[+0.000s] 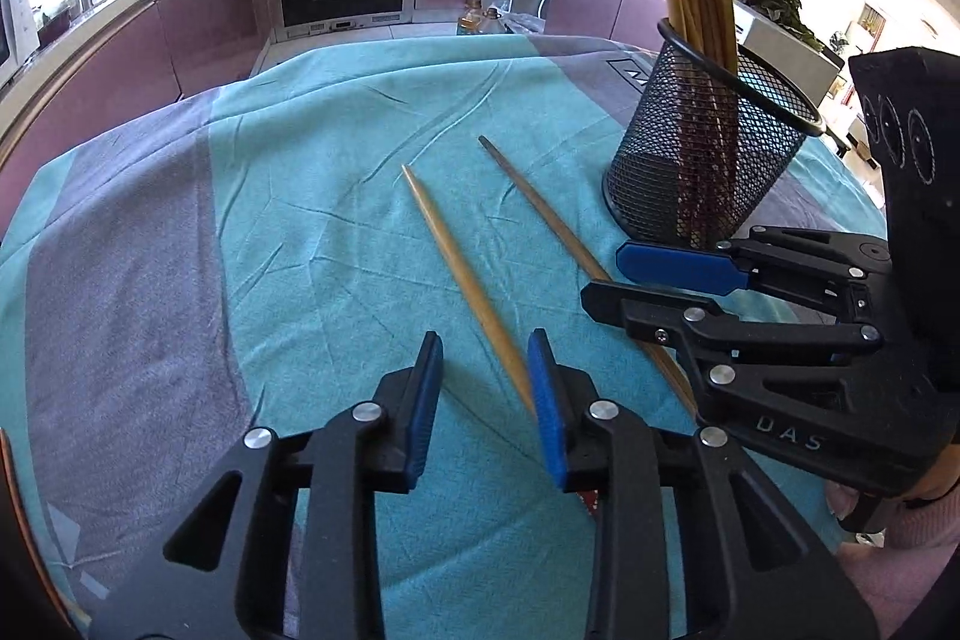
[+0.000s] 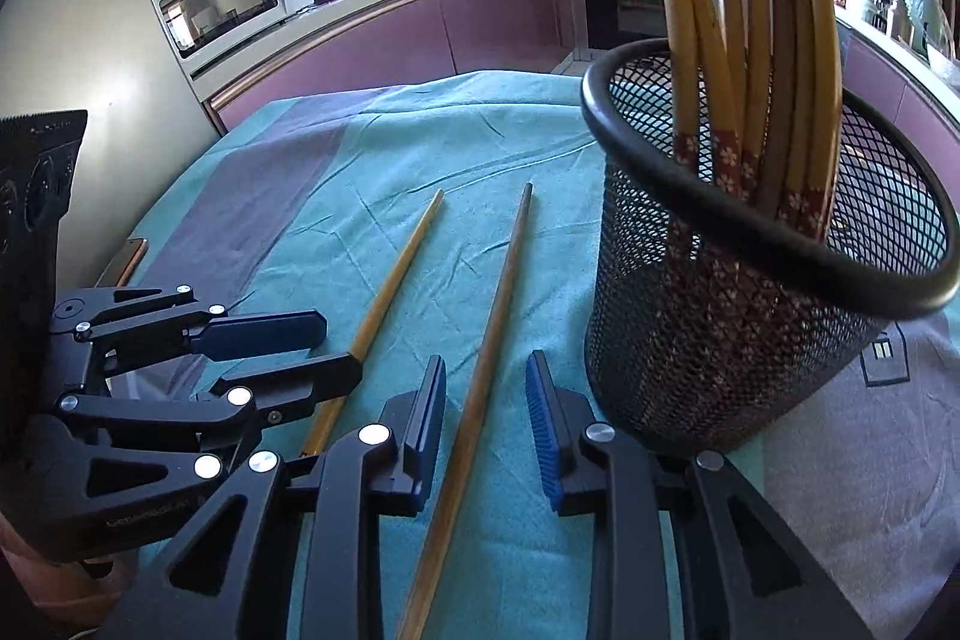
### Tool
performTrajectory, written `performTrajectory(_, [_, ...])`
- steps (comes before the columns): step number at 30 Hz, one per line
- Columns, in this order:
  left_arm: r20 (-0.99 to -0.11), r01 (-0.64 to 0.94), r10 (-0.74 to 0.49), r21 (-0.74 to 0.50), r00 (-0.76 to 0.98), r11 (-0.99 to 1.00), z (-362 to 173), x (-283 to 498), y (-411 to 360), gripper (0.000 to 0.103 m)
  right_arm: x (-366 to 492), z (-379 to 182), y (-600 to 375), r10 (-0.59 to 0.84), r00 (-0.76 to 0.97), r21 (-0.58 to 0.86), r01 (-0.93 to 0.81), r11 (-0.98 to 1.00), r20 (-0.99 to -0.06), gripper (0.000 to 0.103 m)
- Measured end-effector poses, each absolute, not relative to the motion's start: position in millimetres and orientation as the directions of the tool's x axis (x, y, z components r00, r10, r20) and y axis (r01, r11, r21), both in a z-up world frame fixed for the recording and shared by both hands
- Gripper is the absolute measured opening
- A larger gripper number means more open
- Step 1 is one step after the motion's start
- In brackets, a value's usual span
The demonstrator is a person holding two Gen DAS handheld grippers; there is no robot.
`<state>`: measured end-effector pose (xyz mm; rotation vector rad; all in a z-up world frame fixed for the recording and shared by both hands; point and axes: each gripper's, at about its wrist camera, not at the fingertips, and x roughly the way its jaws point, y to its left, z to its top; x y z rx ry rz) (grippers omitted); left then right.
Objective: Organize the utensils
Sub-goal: 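Grasp a chopstick with the left tool while the right tool grasps the other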
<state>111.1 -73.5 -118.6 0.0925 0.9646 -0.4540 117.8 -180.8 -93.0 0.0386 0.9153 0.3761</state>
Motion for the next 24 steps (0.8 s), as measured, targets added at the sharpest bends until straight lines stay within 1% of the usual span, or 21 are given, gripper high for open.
performTrajectory(3, [-0.812, 0.41, -0.33, -0.124, 0.481, 0.903, -119.0, 116.8, -74.9, 0.029, 119.7, -93.6, -179.1, 0.323, 0.556, 0.181, -0.297, 0.938, -0.766, 0.023])
performTrajectory(6, [-0.814, 0.404, -0.329, -0.128, 0.478, 0.906, -119.7, 122.5, -76.2, 0.026, 121.2, -94.4, -177.8, 0.315, 0.562, 0.176, -0.287, 0.942, -0.765, 0.022])
performTrajectory(8, [-0.815, 0.398, -0.326, -0.128, 0.479, 0.908, -120.4, 125.7, -76.4, 0.021, 121.6, -94.9, -178.3, 0.308, 0.567, 0.178, -0.274, 0.945, -0.764, 0.018])
performTrajectory(10, [-0.814, 0.392, -0.328, -0.135, 0.48, 0.91, -120.9, 125.3, -76.0, 0.016, 122.5, -95.5, -181.2, 0.324, 0.563, 0.203, -0.268, 0.942, -0.76, 0.01])
performTrajectory(11, [-0.813, 0.39, -0.331, -0.141, 0.479, 0.91, -120.7, 124.6, -74.7, 0.015, 122.9, -96.0, -182.7, 0.332, 0.561, 0.215, -0.265, 0.94, -0.759, 0.009])
performTrajectory(17, [-0.809, 0.361, -0.334, -0.163, 0.484, 0.918, -121.3, 121.0, -71.4, 0.008, 117.1, -93.8, -186.3, 0.361, 0.558, 0.253, -0.264, 0.931, -0.747, 0.006])
performTrajectory(24, [-0.806, 0.342, -0.336, -0.177, 0.487, 0.923, -121.4, 109.8, -67.6, 0.008, 106.0, -87.5, -188.6, 0.419, 0.543, 0.296, -0.303, 0.906, -0.728, 0.006])
